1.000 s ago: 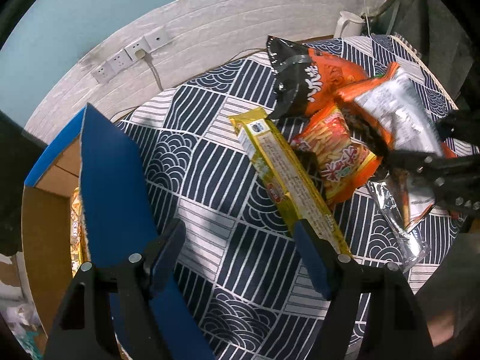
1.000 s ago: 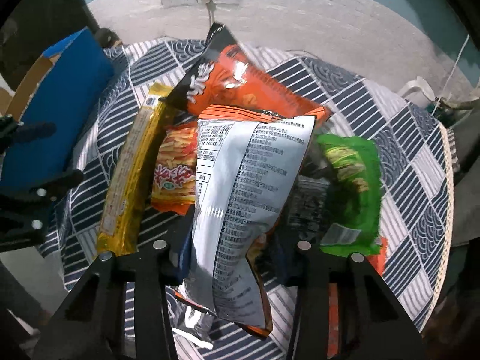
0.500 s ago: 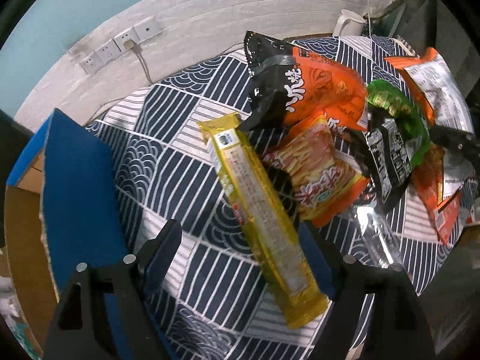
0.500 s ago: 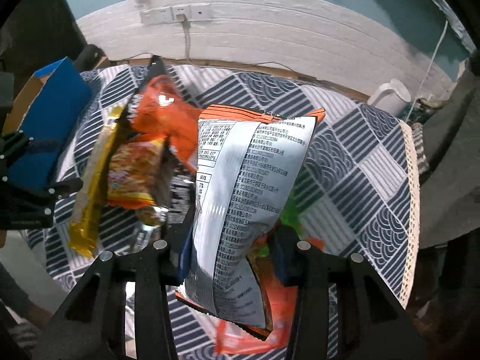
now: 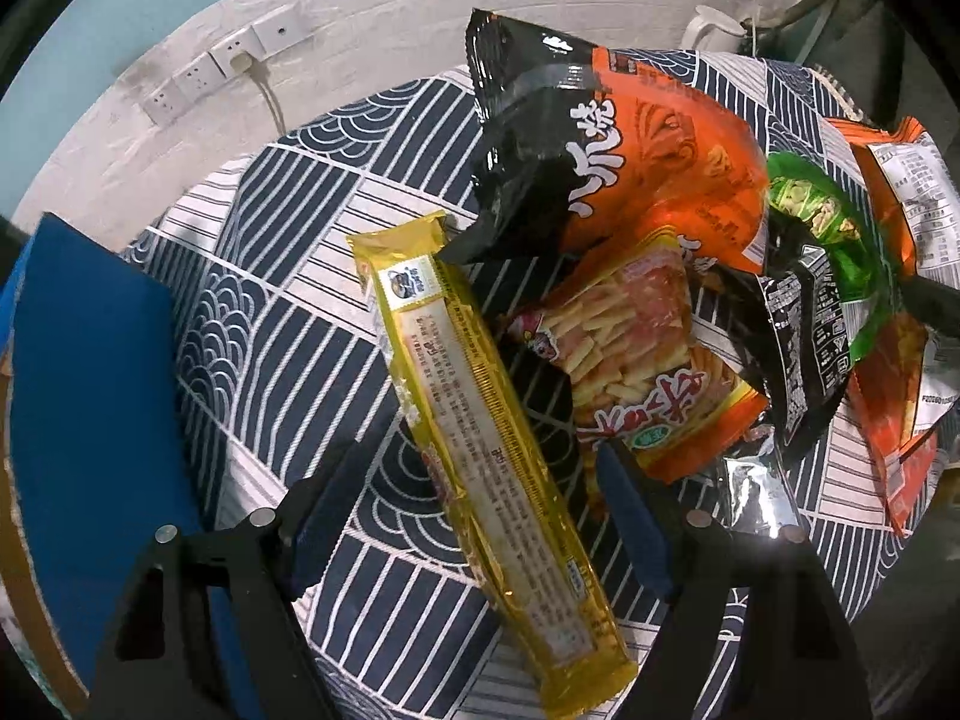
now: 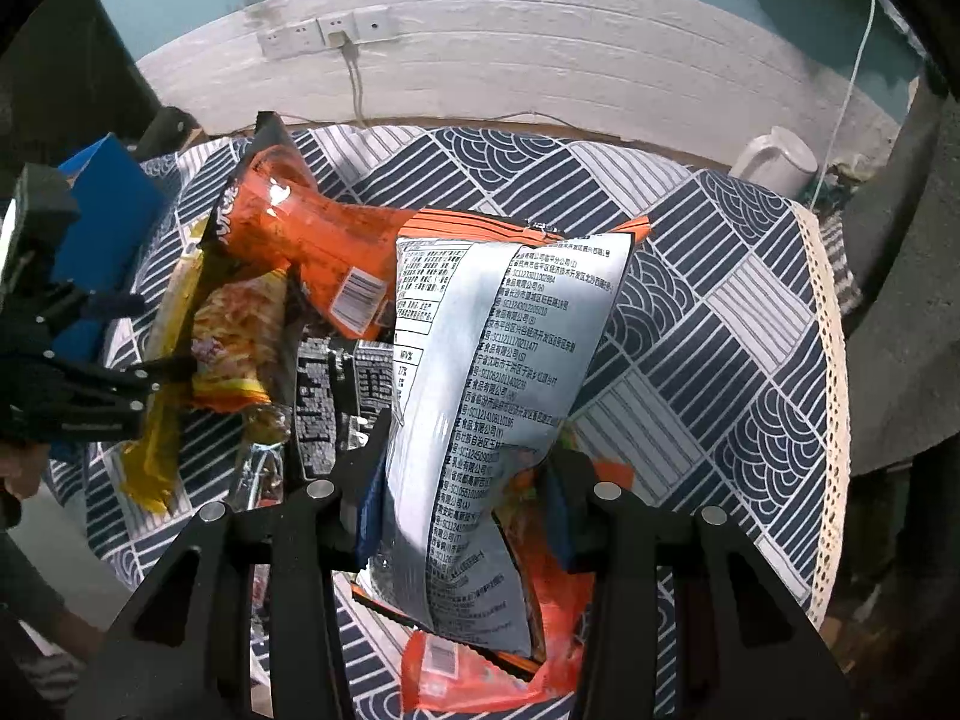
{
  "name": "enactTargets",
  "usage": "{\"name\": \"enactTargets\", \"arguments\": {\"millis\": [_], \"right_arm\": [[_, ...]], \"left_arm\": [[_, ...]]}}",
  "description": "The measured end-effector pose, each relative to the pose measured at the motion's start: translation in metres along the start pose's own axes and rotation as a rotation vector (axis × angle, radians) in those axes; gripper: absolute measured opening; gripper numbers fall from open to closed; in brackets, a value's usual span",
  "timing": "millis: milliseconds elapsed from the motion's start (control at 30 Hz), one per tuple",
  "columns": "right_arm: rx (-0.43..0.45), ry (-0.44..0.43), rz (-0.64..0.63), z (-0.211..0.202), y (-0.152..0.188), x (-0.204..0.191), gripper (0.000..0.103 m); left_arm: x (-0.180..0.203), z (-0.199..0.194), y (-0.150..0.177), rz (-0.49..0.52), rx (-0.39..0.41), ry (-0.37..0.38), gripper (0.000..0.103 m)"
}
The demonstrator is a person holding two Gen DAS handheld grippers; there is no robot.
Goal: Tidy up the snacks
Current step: 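Grasp a long yellow stick pack with the left gripper while the right grasps the white-orange bag, then lift both packets over the box and release them inside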
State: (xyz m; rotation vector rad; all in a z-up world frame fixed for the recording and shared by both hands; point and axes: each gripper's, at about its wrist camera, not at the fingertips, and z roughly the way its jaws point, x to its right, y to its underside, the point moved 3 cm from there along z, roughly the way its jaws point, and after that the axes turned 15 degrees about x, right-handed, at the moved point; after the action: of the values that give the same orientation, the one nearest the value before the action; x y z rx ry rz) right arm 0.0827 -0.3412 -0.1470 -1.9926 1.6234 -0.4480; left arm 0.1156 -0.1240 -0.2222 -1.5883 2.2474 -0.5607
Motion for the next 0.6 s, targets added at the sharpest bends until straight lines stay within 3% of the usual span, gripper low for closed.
{"name": "enactTargets", "arguments": {"millis": [33, 100, 233, 367, 600], "right_arm": [[0.001, -0.004, 0.002, 0.000, -0.001, -0.001, 0.041], [0.003, -0.008, 0.001, -0.001, -0.002, -0.003, 0.041], [0.006, -0.014, -0.001, -0.002, -0.003, -0.007, 0.041], [0.002, -0.015, -0.006, -0.002, -0.003, -0.010, 0.041], [0.013, -0.019, -0.028, -0.009, -0.006, -0.017, 0.041]], "left_arm": [[-0.001, 0.001, 0.000, -0.009, 0.003, 0.011, 0.075], [-0.003, 0.004, 0.002, -0.019, -0.002, 0.021, 0.056], [-0.005, 0.008, 0.004, -0.007, 0.003, 0.031, 0.048], [-0.004, 0.002, 0.004, -0.009, 0.017, 0.036, 0.031], [-0.003, -0.019, 0.011, 0.030, 0.049, 0.012, 0.028]]}}
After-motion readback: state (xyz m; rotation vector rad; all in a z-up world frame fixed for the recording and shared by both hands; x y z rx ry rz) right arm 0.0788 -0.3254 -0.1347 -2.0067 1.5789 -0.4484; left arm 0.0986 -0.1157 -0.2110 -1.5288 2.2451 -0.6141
